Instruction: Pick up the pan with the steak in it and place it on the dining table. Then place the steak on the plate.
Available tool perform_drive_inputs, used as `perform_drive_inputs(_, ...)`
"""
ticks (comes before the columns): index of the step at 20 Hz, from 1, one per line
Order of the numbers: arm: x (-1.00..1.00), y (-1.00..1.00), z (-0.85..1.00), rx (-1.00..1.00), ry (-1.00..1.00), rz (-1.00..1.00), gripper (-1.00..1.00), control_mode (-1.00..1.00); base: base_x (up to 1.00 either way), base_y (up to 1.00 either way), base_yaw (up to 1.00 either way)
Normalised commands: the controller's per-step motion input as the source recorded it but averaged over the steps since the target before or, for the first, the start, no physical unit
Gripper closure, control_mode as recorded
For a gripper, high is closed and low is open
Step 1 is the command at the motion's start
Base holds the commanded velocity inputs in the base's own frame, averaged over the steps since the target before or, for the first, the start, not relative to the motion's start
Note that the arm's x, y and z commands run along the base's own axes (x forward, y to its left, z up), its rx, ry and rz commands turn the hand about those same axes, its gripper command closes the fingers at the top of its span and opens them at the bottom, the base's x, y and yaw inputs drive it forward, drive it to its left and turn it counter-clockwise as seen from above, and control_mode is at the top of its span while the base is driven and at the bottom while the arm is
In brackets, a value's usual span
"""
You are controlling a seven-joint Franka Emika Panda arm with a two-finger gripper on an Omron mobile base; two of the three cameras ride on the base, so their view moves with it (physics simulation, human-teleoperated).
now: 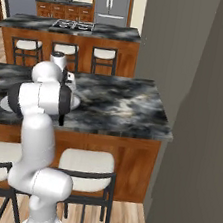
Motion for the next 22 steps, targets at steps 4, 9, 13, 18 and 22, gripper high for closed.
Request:
perform_drive_inputs(4, 0.42, 0.16, -0.23, -0.02, 0.0, -0.06, -1.0, -1.0, 0.0, 0.0, 0.0)
perform_drive_inputs(9, 0.44, 0.18, -0.24, 0.0, 0.0, -0.07, -1.0, -1.0, 0.0, 0.0, 0.0)
perform_drive_inputs(13, 0.4, 0.14, -0.19, -0.01, 0.0, -0.07, -1.0, -1.0, 0.0, 0.0, 0.0)
perform_drive_inputs(18, 0.33, 0.01, -0.2, -0.04, 0.0, -0.06, -1.0, -1.0, 0.0, 0.0, 0.0)
perform_drive_inputs(22, 0.36, 0.0, -0.21, -0.03, 0.0, -0.05, -1.0, -1.0, 0.0, 0.0, 0.0)
